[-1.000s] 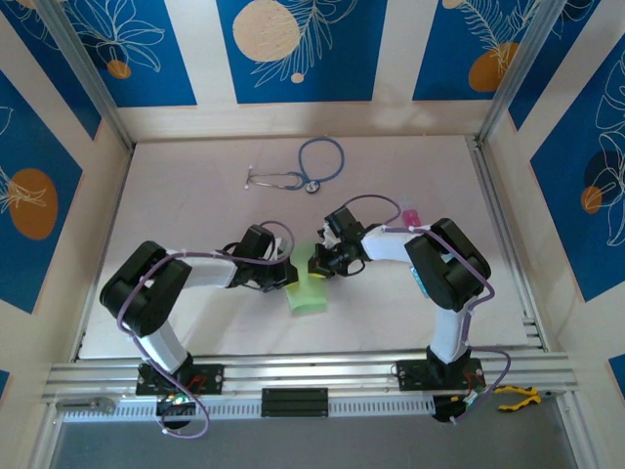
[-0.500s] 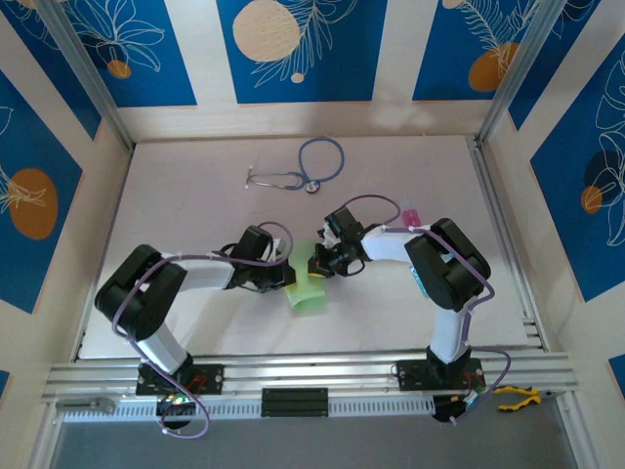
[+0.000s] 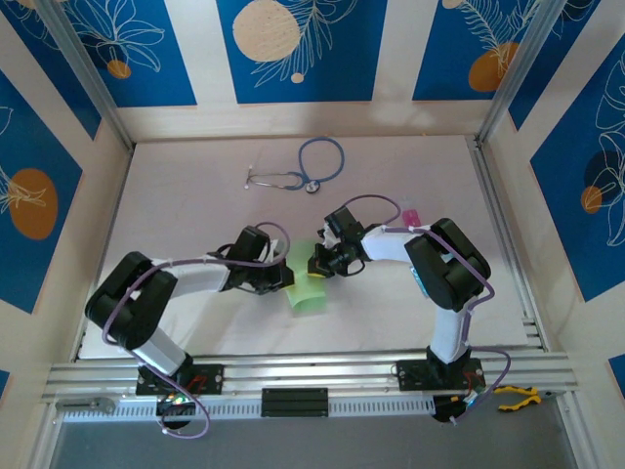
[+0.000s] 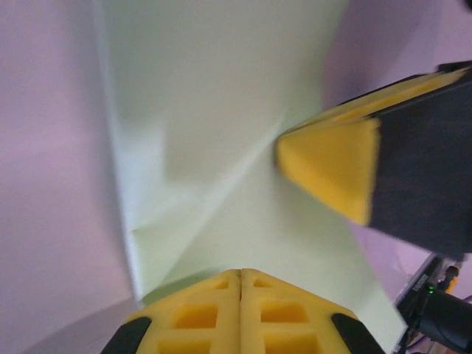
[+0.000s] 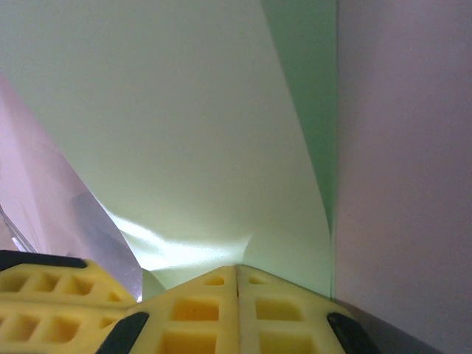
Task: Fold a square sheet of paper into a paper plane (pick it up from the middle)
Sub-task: First fold the square sheet of paper in half at the center of the table.
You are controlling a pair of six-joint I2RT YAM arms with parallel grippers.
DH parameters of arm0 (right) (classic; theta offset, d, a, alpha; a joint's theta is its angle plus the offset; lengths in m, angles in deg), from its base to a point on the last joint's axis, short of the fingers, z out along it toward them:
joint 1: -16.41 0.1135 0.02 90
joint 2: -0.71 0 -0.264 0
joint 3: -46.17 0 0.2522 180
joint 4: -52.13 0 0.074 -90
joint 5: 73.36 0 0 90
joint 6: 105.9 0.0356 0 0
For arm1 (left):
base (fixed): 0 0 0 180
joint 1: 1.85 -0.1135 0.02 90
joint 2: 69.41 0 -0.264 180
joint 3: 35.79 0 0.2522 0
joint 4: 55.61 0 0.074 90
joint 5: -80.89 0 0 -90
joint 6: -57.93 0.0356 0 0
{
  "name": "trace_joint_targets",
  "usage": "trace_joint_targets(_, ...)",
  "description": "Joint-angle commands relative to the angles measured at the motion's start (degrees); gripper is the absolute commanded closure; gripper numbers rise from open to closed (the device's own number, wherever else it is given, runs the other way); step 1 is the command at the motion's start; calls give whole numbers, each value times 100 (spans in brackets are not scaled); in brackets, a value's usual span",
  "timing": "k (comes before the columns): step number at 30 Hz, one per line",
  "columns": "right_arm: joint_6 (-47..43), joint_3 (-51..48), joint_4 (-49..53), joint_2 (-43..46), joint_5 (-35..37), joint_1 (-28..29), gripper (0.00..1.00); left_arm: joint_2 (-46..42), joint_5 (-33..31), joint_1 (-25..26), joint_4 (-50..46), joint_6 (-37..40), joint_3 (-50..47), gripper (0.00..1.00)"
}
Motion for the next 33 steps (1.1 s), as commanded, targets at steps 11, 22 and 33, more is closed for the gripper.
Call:
trace_joint_targets(11,73,-266,744,-385,500,81,100,-475,-435,-9,-884,422,-179,100)
trace_joint_targets(22,18,-291,813,-330,548,33,100,-181,-129,273,-594,79,304,100)
trace_joint_targets(33,43,-345,801,-280,566,38,100,40,-375,332,-696,436,-523,100)
